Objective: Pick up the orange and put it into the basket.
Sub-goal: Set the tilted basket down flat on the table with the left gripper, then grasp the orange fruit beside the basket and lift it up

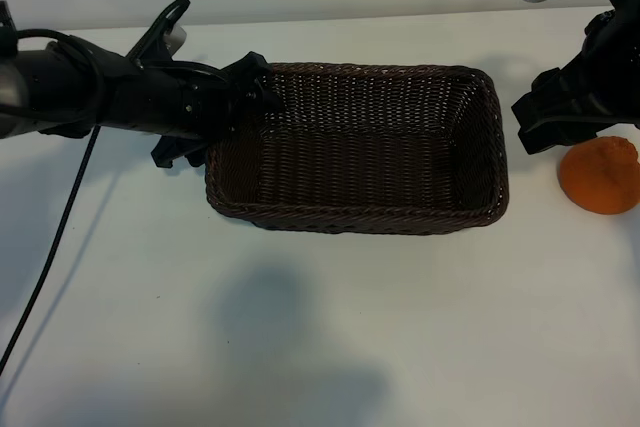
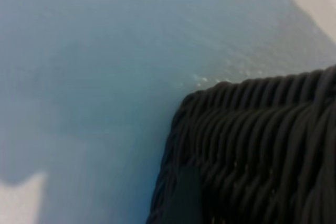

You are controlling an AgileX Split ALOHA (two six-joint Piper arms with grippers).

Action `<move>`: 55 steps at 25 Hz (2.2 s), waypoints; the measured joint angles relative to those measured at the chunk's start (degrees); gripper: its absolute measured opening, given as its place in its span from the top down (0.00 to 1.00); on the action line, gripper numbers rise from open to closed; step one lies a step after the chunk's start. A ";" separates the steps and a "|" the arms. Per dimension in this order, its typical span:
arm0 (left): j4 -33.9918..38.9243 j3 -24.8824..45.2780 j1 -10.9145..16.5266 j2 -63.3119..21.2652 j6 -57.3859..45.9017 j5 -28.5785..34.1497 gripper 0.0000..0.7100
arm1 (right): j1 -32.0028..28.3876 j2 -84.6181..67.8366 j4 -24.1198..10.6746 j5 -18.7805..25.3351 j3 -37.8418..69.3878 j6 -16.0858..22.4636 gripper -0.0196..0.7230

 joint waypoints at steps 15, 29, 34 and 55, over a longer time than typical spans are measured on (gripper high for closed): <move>23.78 -0.16 2.05 -5.40 -17.64 7.50 0.06 | 0.00 0.00 -0.05 0.09 0.00 -0.06 0.23; 36.01 -2.20 2.05 -12.65 -23.35 14.24 0.09 | 0.00 0.00 -0.05 0.04 0.00 0.00 0.23; 44.41 -4.98 2.05 -16.33 -23.77 20.03 0.11 | 0.00 0.00 -1.39 0.04 0.00 0.14 0.23; 63.33 -5.26 11.64 -43.13 -22.11 40.63 0.16 | 0.00 0.00 -3.68 0.15 0.00 1.67 0.23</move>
